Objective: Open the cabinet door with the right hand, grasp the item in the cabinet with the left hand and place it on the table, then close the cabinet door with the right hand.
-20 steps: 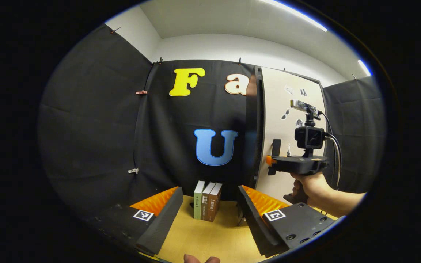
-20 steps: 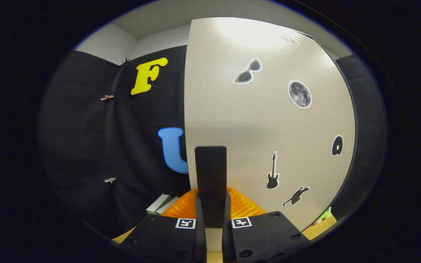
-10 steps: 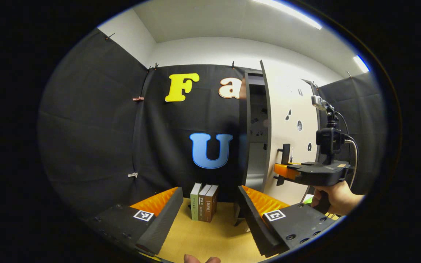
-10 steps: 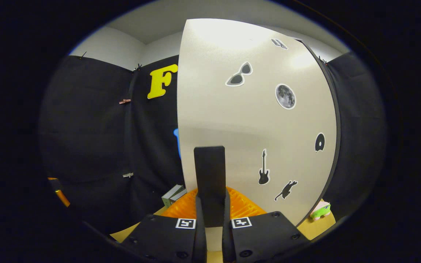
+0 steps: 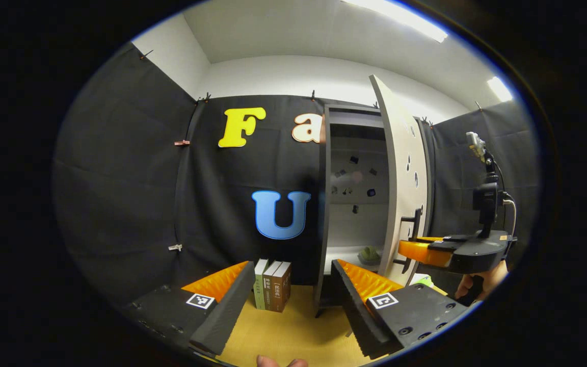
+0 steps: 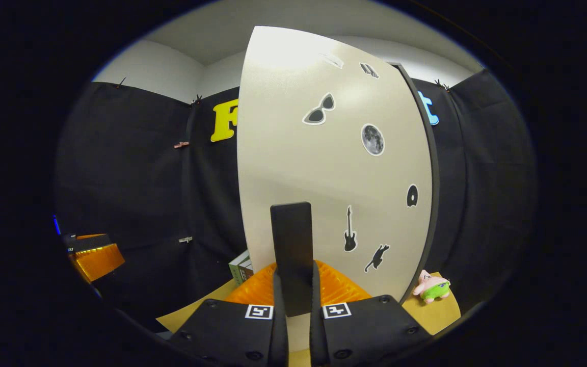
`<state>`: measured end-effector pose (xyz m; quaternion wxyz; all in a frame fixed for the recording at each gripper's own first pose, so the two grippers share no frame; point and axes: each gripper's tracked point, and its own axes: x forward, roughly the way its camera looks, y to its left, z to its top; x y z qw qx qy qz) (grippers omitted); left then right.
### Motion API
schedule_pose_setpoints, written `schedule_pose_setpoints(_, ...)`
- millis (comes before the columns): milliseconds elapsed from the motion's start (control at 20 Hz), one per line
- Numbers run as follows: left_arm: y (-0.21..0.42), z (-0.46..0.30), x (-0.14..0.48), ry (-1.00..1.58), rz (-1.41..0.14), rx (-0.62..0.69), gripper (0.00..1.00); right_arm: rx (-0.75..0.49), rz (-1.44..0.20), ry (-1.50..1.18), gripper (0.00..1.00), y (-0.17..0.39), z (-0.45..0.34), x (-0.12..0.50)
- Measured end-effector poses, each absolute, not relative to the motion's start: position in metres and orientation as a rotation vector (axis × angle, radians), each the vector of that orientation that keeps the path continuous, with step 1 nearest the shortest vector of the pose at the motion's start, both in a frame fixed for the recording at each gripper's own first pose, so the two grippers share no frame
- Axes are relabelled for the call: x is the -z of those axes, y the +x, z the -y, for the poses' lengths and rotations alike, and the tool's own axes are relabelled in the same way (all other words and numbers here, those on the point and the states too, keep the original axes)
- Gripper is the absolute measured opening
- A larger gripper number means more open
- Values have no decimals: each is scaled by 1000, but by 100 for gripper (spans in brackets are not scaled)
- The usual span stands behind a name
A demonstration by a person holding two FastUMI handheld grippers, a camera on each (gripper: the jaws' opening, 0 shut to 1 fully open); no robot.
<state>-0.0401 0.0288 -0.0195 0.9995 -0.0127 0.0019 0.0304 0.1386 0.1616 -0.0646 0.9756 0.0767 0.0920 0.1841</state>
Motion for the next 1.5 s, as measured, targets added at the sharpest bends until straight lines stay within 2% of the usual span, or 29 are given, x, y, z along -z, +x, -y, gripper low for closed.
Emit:
schedule_pose_setpoints(950,-33,25,13,-39,15,46,94,-171,-165,127,21,113,-80,62)
schedule_pose_setpoints(1500,-15,51,13,-34,15,92,94,-98,-147,160,20,111,-55,64)
